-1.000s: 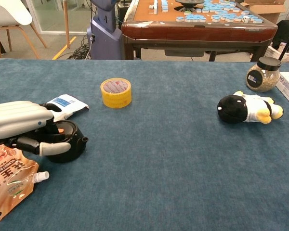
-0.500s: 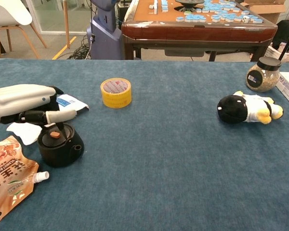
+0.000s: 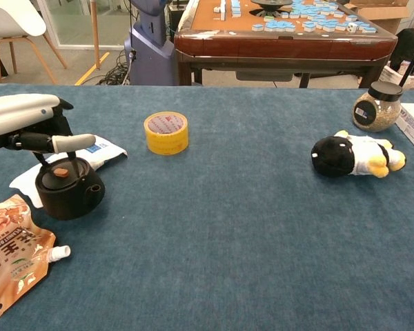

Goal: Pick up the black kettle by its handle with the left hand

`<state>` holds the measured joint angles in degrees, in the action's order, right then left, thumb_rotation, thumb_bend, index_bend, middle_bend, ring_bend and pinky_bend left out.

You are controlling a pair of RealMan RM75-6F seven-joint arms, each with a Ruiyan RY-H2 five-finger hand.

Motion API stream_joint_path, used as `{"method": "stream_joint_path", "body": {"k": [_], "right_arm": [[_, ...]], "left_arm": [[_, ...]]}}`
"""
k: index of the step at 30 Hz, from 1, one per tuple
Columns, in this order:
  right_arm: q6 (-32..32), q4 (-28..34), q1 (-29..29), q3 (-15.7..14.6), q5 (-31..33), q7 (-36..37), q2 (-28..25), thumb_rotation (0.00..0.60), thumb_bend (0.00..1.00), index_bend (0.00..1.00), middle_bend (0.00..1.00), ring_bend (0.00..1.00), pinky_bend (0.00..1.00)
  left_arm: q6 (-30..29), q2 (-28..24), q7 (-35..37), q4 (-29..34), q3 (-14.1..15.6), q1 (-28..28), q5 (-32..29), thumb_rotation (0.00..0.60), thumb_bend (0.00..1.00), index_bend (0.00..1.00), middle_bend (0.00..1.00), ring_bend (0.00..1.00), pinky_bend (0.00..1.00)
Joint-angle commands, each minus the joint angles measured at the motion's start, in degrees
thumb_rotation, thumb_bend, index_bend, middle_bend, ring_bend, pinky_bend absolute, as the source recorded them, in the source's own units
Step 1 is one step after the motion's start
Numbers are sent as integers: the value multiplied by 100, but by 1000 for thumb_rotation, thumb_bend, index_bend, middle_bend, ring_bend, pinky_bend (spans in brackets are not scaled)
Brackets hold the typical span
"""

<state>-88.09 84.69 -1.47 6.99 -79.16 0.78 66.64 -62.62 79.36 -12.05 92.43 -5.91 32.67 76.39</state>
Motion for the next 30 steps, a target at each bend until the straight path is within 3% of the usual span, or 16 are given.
{"method": "stream_joint_path", "body": {"k": [1, 10, 15, 30], "right_arm": [[4, 1, -2, -2, 6, -9, 3, 600, 173, 381, 438, 330, 290], [12, 53, -3, 1, 33, -90, 4, 600, 173, 382, 438, 330, 290], [29, 86, 3, 4, 56, -145, 9, 600, 173, 381, 438, 330, 290], [146, 82, 53, 17, 131, -206, 41, 600, 173, 382, 438, 330, 290]], "left_arm": [[-100, -17, 40, 4, -49, -40, -10, 160, 163, 1000, 1000, 978, 33], [-417, 49, 193, -109, -164, -138, 45, 256, 239, 1000, 1000, 984, 33], [-534, 98, 256, -194, -203, -176, 73, 342, 317, 1000, 1000, 986, 33], [-553, 61, 261, -284, -229, -182, 113, 379, 345, 1000, 1000, 986, 137]]}}
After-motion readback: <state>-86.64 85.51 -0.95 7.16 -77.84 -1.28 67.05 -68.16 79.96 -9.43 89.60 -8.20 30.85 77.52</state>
